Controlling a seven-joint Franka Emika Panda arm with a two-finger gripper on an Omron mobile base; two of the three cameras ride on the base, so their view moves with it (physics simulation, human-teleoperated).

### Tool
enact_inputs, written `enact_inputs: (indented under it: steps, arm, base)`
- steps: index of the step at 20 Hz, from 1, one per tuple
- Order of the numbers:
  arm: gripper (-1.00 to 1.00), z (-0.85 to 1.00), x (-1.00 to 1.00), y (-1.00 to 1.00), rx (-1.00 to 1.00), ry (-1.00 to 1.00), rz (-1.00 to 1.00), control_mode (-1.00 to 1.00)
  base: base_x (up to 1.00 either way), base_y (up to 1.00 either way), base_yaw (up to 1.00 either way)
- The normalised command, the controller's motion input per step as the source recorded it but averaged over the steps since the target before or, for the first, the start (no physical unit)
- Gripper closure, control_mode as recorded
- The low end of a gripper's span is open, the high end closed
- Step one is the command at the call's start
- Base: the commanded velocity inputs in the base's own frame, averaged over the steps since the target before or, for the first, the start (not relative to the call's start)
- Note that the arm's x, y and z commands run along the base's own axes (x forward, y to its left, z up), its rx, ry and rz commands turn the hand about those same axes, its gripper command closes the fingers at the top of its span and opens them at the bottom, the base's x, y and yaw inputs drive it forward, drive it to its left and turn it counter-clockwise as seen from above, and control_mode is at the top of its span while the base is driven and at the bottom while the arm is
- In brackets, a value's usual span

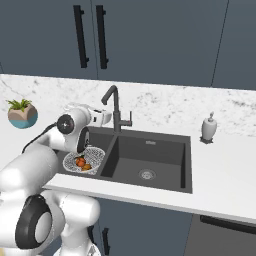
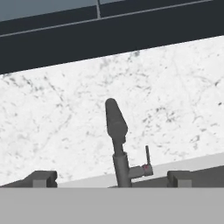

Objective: Put the colander in the sink, put the peach, orange in the colander, and turn on the sink faucet and pour water over the colander.

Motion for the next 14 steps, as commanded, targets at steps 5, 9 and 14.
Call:
enact_inputs:
  steps: [5, 9, 14]
  arm:
    - [-1.0, 0.0, 0.18, -0.09, 0.0, -0.06, 0.09, -1.0]
    - [-1.0, 0.0, 0.11, -0.05, 0.0, -0.15, 0.1, -1.0]
    - [-1.0, 0.0, 0.08, -0.06, -0.04, -0.12, 0.01, -1.0]
  base:
    - [0.0, 0.0, 0.0]
    - [0.0, 0.0, 0.0]
    - [0.0, 0.0, 0.0]
